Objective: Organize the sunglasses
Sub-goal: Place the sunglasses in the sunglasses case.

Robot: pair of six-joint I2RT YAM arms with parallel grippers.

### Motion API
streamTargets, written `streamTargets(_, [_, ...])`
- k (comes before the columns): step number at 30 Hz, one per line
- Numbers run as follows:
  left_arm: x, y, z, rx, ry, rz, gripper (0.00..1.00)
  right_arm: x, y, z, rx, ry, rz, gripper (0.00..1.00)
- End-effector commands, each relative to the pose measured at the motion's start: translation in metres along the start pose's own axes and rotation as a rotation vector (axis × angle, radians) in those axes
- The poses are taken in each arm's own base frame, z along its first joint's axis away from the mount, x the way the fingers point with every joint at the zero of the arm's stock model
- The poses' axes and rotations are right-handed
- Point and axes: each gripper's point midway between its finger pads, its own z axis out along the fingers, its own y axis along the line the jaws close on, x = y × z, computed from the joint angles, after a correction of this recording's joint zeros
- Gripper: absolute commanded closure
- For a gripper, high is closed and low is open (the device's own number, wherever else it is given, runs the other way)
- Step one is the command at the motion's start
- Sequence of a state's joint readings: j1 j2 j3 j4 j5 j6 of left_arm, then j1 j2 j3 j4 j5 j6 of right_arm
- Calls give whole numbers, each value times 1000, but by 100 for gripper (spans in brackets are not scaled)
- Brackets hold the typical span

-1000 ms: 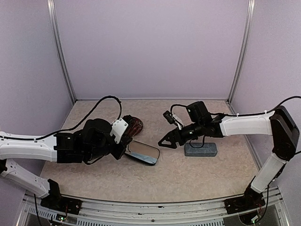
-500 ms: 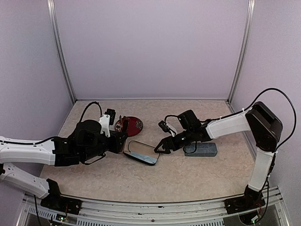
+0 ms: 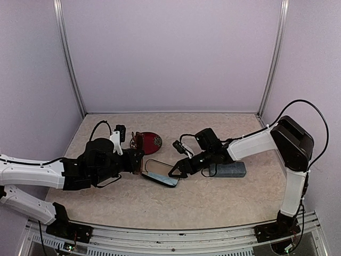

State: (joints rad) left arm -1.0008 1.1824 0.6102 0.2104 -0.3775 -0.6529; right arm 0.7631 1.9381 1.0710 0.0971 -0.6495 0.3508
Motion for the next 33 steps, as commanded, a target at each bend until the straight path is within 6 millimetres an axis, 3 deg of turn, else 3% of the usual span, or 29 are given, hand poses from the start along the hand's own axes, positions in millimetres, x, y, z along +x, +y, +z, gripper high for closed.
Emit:
streamTargets(1, [-5,6,2,-8,-41,-78,78,-4,17,4,-29,-20,-21,19])
streamTargets(15, [6,16,8,9,-67,-256,76,11,38,9,-25,-11,-27,20])
streamTargets(25, [20,9,35,4,-8,-318,75,16,52,2,-54,-23,-40,20])
streamTargets(33, [34,0,57,26,41,-362,73,24,43,0,-11,-14,-47,20])
